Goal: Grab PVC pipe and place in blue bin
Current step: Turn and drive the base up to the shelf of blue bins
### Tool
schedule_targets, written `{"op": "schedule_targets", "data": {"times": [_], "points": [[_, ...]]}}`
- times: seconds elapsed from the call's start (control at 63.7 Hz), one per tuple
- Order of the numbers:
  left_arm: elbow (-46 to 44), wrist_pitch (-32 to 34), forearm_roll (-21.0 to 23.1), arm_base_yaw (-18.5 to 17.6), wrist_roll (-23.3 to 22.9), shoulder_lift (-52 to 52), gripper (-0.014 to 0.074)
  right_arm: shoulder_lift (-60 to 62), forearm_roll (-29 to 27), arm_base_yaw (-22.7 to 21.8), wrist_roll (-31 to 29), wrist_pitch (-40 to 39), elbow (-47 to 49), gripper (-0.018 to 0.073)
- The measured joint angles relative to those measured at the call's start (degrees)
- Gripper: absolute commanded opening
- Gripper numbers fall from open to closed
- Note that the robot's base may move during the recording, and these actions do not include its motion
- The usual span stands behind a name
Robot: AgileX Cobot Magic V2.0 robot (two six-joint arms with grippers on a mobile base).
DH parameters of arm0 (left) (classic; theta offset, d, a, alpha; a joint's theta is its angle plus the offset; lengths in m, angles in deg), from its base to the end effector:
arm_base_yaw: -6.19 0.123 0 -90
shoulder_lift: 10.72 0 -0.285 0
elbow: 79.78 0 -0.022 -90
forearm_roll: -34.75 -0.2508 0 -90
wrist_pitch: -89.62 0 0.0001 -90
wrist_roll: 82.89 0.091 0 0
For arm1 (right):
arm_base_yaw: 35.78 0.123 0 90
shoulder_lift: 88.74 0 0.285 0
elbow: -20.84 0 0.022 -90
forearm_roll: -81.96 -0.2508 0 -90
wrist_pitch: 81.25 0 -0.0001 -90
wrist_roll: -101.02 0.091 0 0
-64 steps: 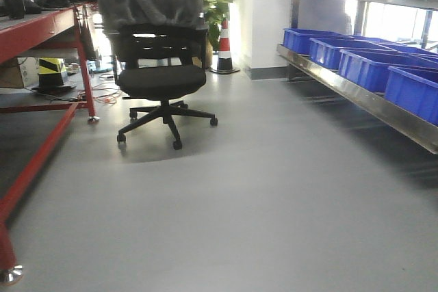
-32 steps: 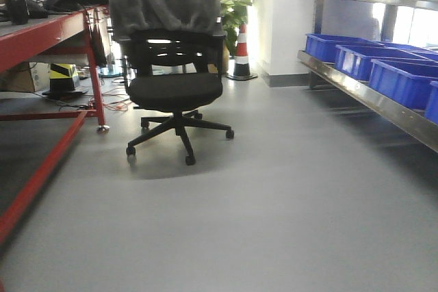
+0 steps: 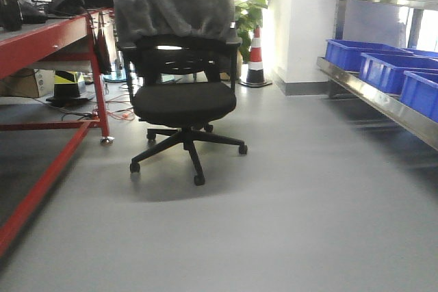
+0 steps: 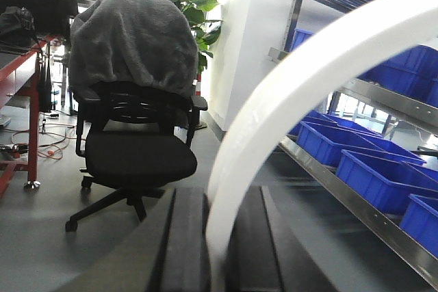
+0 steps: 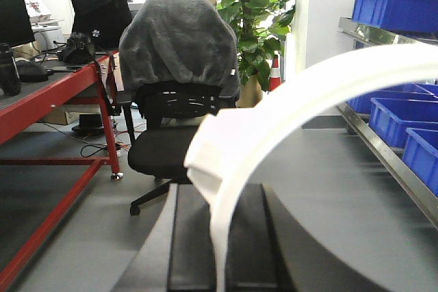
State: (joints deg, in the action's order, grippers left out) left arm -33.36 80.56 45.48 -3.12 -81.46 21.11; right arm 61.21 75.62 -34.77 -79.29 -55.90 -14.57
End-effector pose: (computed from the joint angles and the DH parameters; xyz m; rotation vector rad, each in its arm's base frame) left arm 0.0882 -0.0172 0.3503 0.0254 1.5274 -0.2799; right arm 0.0631 0.0054 0.3887 0.0240 1.5838 0.1252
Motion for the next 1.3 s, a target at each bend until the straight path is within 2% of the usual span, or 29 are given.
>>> {"op": "schedule_targets", "data": {"times": [1.303], "points": [[0.0,0.22,0.0,0.0,0.0,0.0,-0.0111,0.0,-0.11,0.0,0.0,0.0,0.0,-0.0168]]}}
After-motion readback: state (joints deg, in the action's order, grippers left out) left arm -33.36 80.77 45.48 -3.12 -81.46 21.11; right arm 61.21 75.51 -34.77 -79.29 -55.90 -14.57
